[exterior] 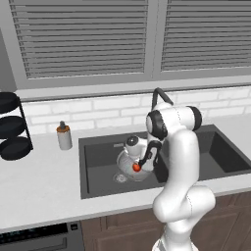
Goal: Put the colander in the sink, put the peach, apple in the colander, and turn on the sink faucet and pour water over the colander.
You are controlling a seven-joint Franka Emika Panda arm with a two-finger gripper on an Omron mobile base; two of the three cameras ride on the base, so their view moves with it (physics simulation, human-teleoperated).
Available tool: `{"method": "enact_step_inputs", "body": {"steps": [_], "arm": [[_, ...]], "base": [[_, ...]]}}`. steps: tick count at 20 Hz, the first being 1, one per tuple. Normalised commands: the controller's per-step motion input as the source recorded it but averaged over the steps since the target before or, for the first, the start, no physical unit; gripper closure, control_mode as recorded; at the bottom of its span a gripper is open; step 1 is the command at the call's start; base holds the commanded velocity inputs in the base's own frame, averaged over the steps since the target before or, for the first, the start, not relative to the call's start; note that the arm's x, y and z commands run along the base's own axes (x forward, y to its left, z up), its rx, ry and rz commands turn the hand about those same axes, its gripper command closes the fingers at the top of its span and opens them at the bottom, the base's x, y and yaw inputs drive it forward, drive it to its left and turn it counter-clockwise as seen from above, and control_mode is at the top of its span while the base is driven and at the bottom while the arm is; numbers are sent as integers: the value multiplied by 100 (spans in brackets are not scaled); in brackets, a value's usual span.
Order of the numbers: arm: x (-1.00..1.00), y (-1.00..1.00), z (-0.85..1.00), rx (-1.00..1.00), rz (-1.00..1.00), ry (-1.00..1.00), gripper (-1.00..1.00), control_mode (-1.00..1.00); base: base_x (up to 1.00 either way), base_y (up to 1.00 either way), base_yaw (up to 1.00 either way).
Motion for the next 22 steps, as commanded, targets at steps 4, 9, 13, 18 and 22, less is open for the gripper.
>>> {"method": "enact_step_inputs", "body": {"steps": [4, 9, 13, 18, 22], "arm": [[-63, -38, -18, 2, -4, -11, 100, -100], [-61, -32, -6, 10, -1, -1, 100, -100], [-24, -10, 0, 11, 0, -4, 100, -100], [0, -17, 0, 3, 3, -1, 100, -100], [0, -40, -3, 1, 22, -3, 100, -100]], "base": [[0, 0, 0], [0, 0, 0], [0, 0, 0], [0, 0, 0], [0, 0, 0]]}}
